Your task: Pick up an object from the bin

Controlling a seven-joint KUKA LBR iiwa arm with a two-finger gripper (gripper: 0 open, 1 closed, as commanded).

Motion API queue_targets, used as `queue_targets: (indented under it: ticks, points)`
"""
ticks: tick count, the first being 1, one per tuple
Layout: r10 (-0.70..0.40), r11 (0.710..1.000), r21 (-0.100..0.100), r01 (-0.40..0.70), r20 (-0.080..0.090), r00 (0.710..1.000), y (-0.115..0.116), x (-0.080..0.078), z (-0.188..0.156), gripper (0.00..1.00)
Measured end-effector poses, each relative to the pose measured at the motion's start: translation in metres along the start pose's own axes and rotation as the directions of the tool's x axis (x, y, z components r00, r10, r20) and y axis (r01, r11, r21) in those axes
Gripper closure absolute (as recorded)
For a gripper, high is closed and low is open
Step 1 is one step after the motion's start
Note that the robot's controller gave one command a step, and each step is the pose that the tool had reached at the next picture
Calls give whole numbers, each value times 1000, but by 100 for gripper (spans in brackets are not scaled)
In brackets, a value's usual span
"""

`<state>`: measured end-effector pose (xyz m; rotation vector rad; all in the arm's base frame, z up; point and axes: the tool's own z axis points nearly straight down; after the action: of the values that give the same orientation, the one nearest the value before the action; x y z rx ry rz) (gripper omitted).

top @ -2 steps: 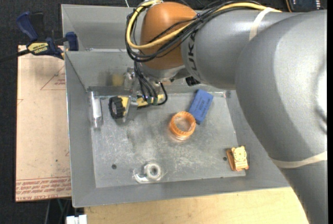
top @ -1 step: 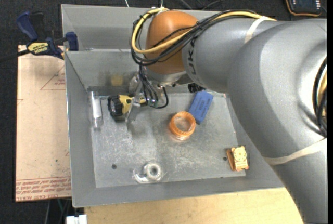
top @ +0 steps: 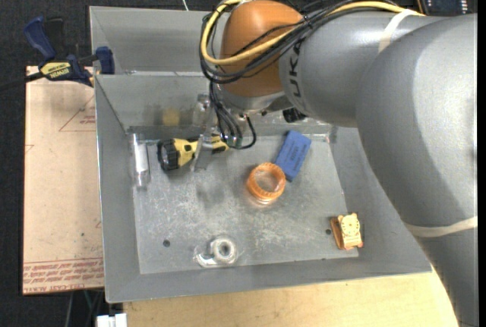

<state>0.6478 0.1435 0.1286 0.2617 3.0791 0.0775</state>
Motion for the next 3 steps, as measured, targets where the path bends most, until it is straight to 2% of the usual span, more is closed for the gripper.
queue_targets:
  ticks: [1,2,3]
  points:
    - [53,999,3,-53,-11,999,-12,0,45,0]
    - [-25,1000,-1,25,8,1000,-3,4,49,100]
    - [-28,1000,-2,28,8,1000,-3,5,49,100]
